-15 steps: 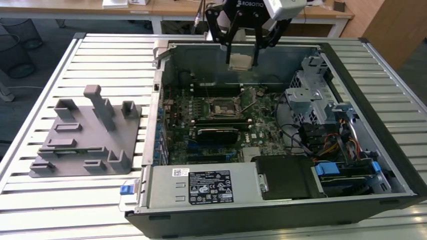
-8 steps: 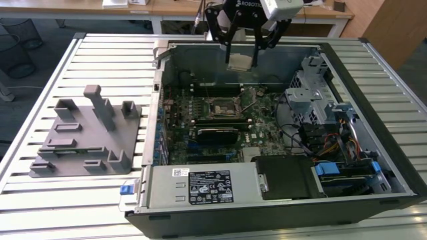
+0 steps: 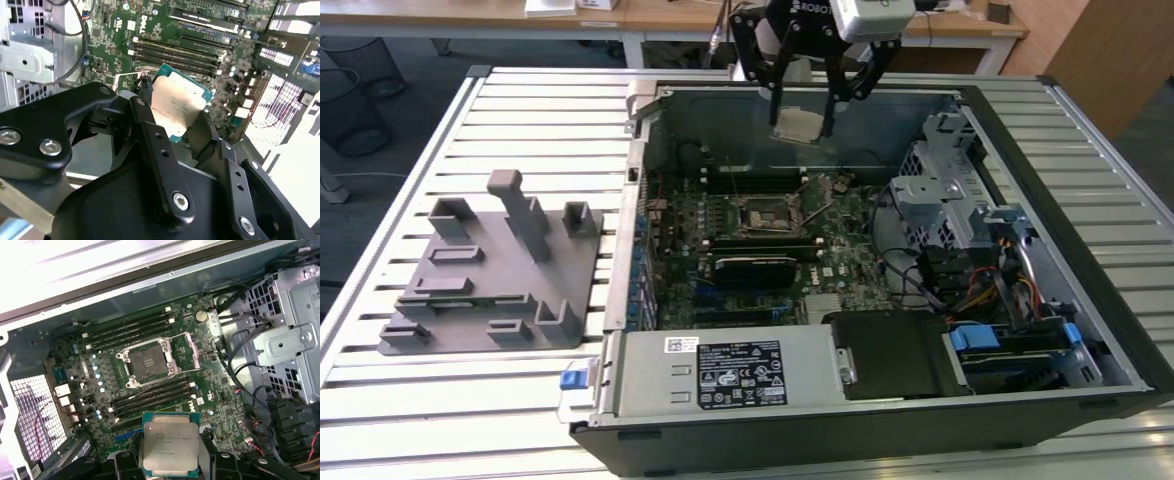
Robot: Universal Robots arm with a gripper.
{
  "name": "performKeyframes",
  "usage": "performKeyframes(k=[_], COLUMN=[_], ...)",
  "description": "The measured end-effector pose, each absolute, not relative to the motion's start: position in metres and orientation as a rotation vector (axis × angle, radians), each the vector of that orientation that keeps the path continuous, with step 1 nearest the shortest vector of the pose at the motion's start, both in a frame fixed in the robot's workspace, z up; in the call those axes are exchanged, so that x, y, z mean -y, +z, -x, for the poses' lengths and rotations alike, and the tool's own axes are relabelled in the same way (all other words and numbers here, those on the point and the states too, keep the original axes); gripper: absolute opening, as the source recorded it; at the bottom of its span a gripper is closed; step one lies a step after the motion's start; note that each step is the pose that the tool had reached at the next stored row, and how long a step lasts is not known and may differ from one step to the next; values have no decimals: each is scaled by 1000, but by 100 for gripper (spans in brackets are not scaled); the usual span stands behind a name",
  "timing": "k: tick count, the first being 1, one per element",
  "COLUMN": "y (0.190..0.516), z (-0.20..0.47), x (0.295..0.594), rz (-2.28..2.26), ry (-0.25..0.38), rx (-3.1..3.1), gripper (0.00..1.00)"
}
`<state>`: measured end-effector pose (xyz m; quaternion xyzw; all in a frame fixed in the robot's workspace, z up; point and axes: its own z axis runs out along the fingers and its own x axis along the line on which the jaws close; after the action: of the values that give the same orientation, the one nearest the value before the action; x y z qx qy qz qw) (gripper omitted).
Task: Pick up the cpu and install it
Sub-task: 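Place the cpu into insertion slot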
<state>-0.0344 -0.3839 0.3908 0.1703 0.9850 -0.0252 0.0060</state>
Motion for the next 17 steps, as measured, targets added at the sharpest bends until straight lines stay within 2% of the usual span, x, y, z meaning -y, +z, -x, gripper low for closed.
performKeyframes(k=[17], y=[390], z=[34], x=[384], rz=[-909], ry=[-87], rx=[-2999], gripper=[53])
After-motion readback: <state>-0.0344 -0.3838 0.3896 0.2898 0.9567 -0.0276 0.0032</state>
